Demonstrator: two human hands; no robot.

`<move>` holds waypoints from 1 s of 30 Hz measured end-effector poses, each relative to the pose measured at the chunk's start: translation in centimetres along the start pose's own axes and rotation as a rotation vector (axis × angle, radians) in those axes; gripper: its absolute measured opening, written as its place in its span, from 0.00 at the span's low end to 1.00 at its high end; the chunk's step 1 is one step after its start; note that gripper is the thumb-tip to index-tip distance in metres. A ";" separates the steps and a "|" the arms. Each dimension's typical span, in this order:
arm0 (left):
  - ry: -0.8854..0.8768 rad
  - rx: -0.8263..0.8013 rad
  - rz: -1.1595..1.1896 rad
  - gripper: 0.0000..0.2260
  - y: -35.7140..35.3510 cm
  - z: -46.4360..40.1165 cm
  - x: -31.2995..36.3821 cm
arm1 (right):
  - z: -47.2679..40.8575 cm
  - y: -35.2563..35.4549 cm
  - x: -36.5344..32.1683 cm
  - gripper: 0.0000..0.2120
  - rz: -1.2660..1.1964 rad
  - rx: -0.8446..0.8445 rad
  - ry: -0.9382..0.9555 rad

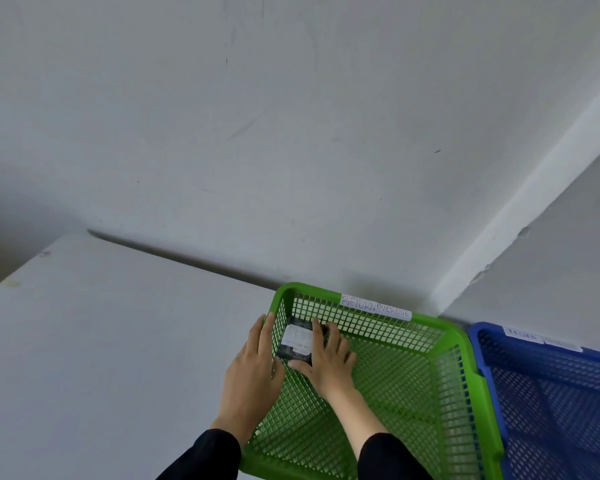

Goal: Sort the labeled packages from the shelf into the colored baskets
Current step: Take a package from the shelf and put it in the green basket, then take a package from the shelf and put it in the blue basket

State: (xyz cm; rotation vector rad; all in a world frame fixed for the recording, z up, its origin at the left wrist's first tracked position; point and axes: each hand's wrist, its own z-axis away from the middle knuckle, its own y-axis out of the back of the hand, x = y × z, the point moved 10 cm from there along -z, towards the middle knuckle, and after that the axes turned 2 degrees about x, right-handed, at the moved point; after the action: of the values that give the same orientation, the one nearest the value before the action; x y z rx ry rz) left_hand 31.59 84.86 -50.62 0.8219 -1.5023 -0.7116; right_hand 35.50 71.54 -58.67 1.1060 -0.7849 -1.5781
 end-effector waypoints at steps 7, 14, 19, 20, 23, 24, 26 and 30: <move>0.029 -0.150 -0.033 0.32 -0.1 -0.3 0.5 | 1.3 1.3 -1.7 0.41 -0.016 -0.089 -0.004; -0.024 -0.126 -0.144 0.29 5.9 -0.8 6.2 | 5.9 8.8 -2.8 0.36 -0.032 -0.063 0.127; -0.155 -0.005 -0.171 0.23 11.5 0.3 13.7 | 10.8 16.9 -0.3 0.29 -0.015 0.143 0.179; -0.181 0.015 -0.184 0.22 12.5 0.8 15.4 | 12.1 18.5 0.6 0.28 -0.018 0.186 0.181; -0.258 0.063 -0.233 0.19 14.7 2.8 20.3 | 16.3 23.3 4.0 0.25 -0.020 0.303 0.176; -0.291 0.083 -0.248 0.18 15.3 3.7 22.1 | 17.8 24.8 5.3 0.24 -0.023 0.345 0.172; -0.351 0.129 -0.259 0.17 16.5 5.7 25.6 | 21.2 27.8 8.3 0.23 -0.034 0.429 0.162; -0.450 0.204 -0.219 0.16 17.6 10.8 33.0 | 29.5 32.3 15.6 0.20 -0.035 0.565 0.127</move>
State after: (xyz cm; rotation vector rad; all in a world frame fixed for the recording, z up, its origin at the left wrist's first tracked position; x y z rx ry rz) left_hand 18.30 67.16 -18.62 1.0386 -1.9300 -0.9630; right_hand 18.77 46.48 -23.34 1.6107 -1.1679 -1.3271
